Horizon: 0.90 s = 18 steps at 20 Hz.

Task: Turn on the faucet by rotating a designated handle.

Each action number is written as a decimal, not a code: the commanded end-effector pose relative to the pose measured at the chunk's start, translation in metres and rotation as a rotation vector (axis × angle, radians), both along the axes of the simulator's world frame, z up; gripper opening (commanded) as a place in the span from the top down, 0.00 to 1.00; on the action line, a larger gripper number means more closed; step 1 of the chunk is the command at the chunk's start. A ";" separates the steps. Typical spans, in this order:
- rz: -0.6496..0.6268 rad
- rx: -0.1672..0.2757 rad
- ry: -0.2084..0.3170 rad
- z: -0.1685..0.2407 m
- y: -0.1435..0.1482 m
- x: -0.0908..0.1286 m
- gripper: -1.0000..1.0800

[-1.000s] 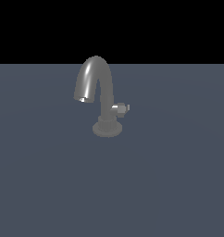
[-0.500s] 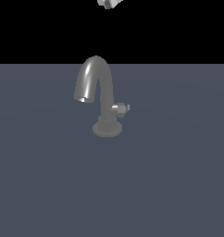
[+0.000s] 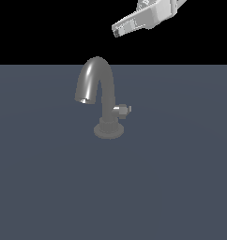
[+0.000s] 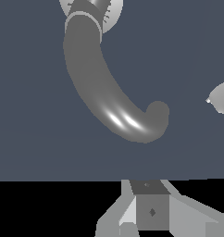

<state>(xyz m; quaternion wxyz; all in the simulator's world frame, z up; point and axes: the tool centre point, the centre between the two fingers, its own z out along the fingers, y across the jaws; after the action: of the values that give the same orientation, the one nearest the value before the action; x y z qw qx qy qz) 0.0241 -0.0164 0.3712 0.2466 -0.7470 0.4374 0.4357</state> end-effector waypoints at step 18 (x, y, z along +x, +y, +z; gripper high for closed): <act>-0.417 0.233 0.422 -0.122 -0.037 0.034 1.00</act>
<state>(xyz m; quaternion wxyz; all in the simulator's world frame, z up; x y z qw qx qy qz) 0.0576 -0.0515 0.2601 0.3136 -0.5241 0.5605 0.5593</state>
